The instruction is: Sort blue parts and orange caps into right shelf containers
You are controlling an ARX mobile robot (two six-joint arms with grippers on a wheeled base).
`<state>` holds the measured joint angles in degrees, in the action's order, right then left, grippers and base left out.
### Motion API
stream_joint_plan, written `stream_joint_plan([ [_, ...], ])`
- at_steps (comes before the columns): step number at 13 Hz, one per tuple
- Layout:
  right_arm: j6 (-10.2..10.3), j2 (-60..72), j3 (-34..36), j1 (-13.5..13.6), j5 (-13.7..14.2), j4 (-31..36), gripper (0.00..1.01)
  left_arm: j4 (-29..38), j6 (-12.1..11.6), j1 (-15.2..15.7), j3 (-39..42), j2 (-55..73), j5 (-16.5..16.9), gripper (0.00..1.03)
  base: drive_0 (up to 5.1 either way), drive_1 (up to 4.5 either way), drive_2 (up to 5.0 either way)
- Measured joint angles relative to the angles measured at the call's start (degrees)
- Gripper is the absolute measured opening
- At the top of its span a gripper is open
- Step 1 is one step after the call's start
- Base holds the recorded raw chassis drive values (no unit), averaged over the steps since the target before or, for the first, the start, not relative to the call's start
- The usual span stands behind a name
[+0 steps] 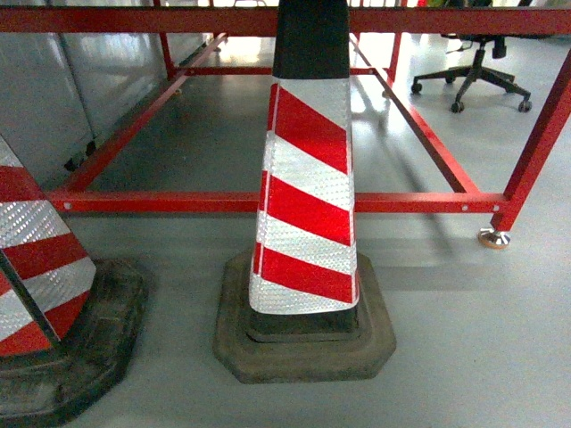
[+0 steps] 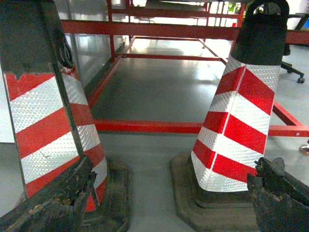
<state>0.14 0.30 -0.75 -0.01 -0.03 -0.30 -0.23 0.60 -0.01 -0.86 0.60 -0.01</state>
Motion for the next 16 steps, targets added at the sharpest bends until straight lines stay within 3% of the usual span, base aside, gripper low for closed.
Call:
stream_joint_plan([
  [16, 0.00, 0.00, 0.00, 0.00, 0.00, 0.00, 0.98, 0.00, 0.00, 0.00, 0.00, 0.00, 0.00, 0.98, 0.0, 0.00, 0.0],
])
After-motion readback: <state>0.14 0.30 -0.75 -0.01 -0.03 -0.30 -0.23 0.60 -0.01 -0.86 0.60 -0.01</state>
